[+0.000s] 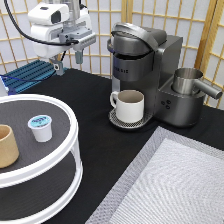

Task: Make coffee

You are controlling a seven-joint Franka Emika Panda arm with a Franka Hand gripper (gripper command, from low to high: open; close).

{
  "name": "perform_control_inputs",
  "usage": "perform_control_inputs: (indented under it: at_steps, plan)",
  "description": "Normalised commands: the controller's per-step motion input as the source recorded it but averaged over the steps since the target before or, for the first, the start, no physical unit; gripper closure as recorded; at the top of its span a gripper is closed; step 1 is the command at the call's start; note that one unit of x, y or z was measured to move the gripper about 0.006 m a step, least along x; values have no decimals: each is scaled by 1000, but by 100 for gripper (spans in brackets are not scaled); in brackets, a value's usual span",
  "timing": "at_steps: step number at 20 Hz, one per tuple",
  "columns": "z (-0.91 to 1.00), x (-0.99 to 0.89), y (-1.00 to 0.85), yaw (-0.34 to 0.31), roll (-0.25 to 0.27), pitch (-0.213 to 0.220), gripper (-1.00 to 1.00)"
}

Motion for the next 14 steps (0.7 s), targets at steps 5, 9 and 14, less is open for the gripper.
perform_control_inputs:
  at_steps: [5, 9, 14]
  plan:
    - [0, 7, 0, 0, 0, 0, -100]
    - [121, 247, 0, 2, -1, 27, -100]
    - [659, 726, 15, 66, 77, 173, -100]
